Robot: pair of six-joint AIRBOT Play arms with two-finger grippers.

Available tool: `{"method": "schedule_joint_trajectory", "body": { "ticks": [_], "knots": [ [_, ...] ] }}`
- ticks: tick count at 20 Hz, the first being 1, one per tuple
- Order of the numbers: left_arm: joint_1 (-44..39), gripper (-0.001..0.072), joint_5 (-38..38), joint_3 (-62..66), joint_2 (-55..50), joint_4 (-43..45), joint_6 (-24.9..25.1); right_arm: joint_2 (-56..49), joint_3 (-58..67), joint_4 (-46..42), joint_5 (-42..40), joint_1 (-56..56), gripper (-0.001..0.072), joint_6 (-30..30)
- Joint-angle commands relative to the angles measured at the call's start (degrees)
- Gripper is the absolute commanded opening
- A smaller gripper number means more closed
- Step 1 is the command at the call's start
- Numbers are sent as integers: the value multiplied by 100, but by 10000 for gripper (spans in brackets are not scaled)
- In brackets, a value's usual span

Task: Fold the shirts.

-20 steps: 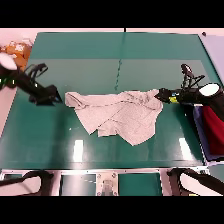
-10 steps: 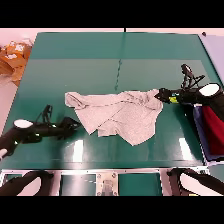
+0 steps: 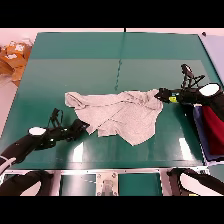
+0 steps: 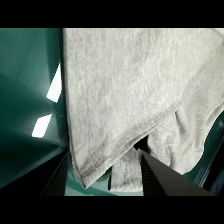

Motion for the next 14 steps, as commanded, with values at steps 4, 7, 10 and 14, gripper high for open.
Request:
{"method": "schedule_joint_trajectory", "body": {
  "ticks": [4,7,10,14],
  "knots": [
    [-835,40,540,24,-463,-787,341,-2,-2,4,4,4,8,2],
    [-407,16,216,155,-459,-699,658,-2,-2,4,4,2,8,2],
    [599,15,-776,717,-48,131,597,-2,7,-15,114,-9,5,0],
    [1674,15,-2055,2756,975,1902,-328,116,960,-61,424,-225,5,22]
  ]
}}
